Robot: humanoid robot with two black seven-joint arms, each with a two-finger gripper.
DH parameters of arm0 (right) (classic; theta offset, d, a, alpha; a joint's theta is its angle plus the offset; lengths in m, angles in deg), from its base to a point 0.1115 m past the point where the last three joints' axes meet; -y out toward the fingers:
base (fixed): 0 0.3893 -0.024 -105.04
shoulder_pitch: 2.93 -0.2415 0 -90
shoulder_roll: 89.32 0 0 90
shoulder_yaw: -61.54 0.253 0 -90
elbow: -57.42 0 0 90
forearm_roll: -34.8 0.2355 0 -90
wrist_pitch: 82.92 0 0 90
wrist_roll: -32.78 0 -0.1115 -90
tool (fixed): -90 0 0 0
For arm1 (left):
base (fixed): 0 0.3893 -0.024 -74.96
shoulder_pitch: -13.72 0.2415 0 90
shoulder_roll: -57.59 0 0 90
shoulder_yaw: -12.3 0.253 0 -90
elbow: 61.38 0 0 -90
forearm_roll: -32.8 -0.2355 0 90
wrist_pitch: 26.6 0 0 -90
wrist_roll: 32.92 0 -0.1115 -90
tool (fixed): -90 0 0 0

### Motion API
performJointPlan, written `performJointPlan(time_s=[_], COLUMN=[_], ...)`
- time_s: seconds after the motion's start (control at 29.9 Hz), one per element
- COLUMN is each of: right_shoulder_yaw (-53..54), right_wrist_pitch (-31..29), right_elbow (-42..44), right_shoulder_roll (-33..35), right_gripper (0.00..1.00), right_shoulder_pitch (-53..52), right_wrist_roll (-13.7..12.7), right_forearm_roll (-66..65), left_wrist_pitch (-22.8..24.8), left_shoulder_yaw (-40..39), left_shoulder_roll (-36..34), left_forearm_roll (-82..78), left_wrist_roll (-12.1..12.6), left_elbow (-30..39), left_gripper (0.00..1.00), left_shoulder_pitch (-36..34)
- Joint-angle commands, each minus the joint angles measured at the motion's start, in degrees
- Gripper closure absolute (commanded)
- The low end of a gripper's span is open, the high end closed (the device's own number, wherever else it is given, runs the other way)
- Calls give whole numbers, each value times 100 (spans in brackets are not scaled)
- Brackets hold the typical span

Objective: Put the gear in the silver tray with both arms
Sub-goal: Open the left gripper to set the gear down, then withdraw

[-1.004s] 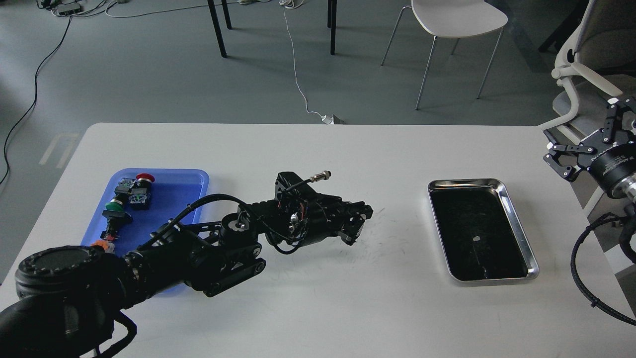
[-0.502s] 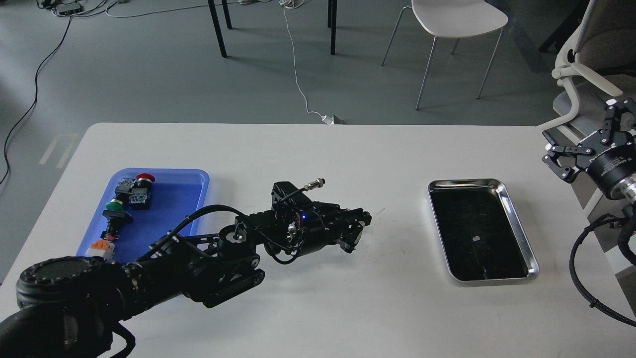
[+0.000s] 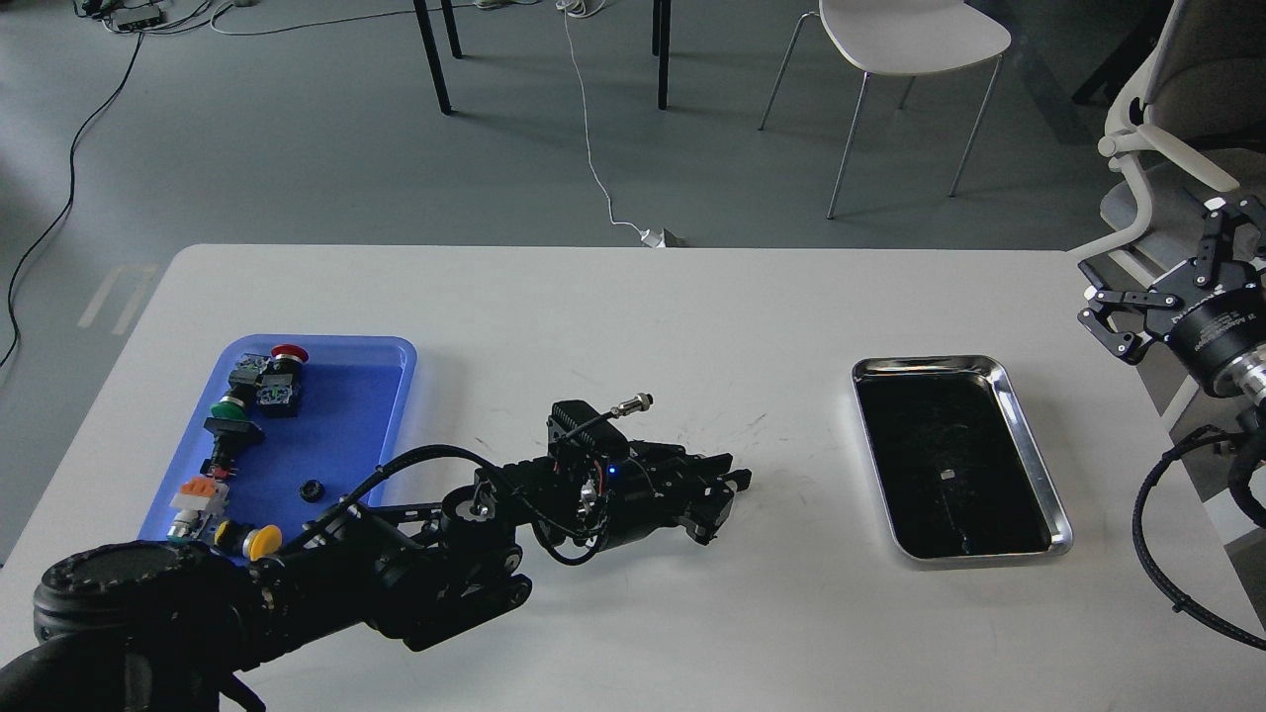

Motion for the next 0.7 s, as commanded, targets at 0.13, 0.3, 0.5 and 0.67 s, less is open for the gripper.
performJointPlan(time_s=[0.13,0.3,0.5,0.67], right_shoulder_yaw=[-70,-368,-1141,-2160], right_wrist_pitch=[-4,-4,5,75], right_elbow=[-33,-86,-270,-902], right_shoulder_roll=[7,42,278,1033], right_gripper=[1,1,1,1], right_shoulder_pitch=[-18,-193,-798,-1378], right_wrist_roll=[0,0,-9,-35], right_forearm_roll=[-37,-125,-511,-958], left_wrist_pitch=[-302,-444,-409,-391], left_shoulder_yaw=[-6,-470,-1481,-1825], left_shoulder_roll=[0,0,0,-508], left_forearm_roll=[285,839,1945,3832], left_wrist_roll=[-44,-71,-36,-27], left_elbow=[308,308,326,343], left_gripper=[35,21,18,16], left_shoulder_pitch=[-35,-246,-676,-932])
